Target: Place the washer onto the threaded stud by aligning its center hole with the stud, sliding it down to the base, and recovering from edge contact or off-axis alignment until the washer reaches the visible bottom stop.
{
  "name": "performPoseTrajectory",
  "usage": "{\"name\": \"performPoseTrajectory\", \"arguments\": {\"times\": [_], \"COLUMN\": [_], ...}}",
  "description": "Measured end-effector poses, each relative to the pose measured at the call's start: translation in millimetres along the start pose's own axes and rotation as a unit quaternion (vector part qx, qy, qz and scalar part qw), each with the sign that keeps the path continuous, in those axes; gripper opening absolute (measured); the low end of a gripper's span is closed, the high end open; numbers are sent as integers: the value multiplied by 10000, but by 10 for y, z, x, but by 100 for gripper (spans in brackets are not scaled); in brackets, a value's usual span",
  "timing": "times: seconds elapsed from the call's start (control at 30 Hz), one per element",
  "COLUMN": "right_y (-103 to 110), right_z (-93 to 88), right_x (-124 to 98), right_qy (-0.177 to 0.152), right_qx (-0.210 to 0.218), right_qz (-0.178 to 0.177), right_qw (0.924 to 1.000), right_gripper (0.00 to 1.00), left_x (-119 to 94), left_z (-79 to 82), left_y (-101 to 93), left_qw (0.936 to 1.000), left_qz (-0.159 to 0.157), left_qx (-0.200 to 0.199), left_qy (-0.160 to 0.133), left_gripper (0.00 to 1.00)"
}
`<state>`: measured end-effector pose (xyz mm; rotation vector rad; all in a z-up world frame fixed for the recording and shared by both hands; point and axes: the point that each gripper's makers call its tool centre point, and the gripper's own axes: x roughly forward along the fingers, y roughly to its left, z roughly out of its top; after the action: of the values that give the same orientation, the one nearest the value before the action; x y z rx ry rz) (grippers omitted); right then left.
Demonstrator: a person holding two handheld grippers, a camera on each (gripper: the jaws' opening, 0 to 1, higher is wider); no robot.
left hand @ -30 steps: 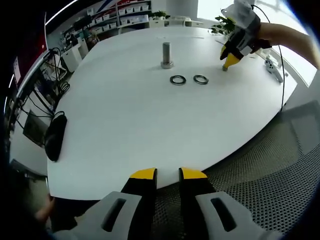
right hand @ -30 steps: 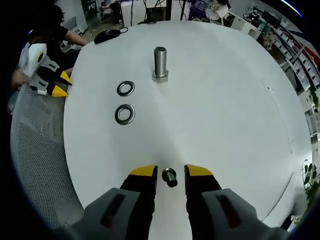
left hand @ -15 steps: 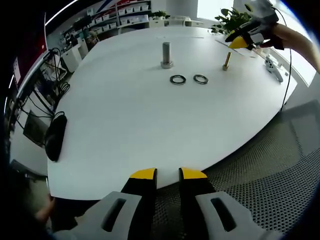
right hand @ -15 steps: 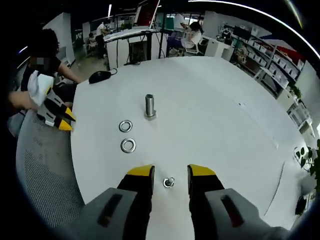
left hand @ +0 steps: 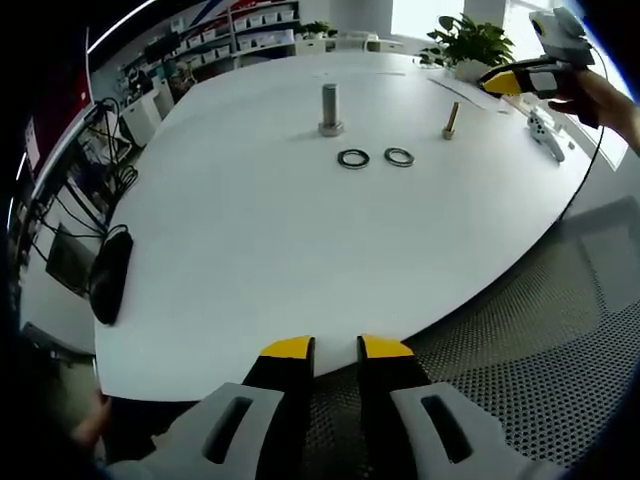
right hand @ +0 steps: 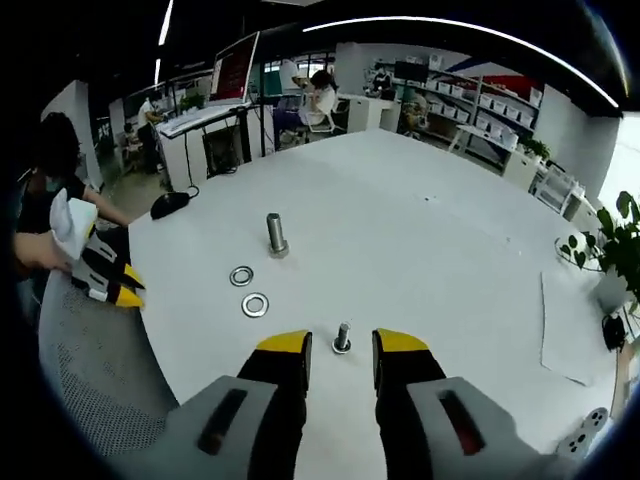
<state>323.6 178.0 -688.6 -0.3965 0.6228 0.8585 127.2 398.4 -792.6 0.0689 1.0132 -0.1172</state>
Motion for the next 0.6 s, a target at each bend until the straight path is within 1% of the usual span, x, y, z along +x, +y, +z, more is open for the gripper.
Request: {"name": "performPoseTrajectory", "arguments": {"times": [0.07, 0.13, 0.2, 0.27, 0.37, 0.47, 0.6], "right_y": [87, 163, 260, 338, 396, 422, 477], "right_z": [-31, -91, -146, -211, -295, -364, -396], "right_x": [-42, -84, -126, -162, -219, -265, -303], "right_qy": [-55, -102, -145, -108, -56, -51, -46], "right_qx": [-86, -64, -27, -59, -81, 30, 76], "right_qz": [-26, -52, 21, 92, 154, 192, 216], "right_qw": [9999, 9999, 9999, 9999, 9998, 9998, 9997], "right_gripper": [27, 27, 27, 27, 27, 27, 26], "left_x": [3, 0, -2, -1, -4, -6, -5], "left_z": [-2, -1, 0, -1, -1, -1, -1], "left_y": [1, -2, -4, -4, -8, -9, -10], "left_qw": [10000, 10000, 10000, 10000, 10000, 10000, 10000], "left_qz": [-4, -11, -12, -15, -20, -16, -15], "left_qx": [7, 14, 15, 22, 33, 26, 25], "left_qy": [1, 0, 0, 4, 6, 0, -2], "left_gripper": [15, 14, 14, 14, 14, 14, 14]}}
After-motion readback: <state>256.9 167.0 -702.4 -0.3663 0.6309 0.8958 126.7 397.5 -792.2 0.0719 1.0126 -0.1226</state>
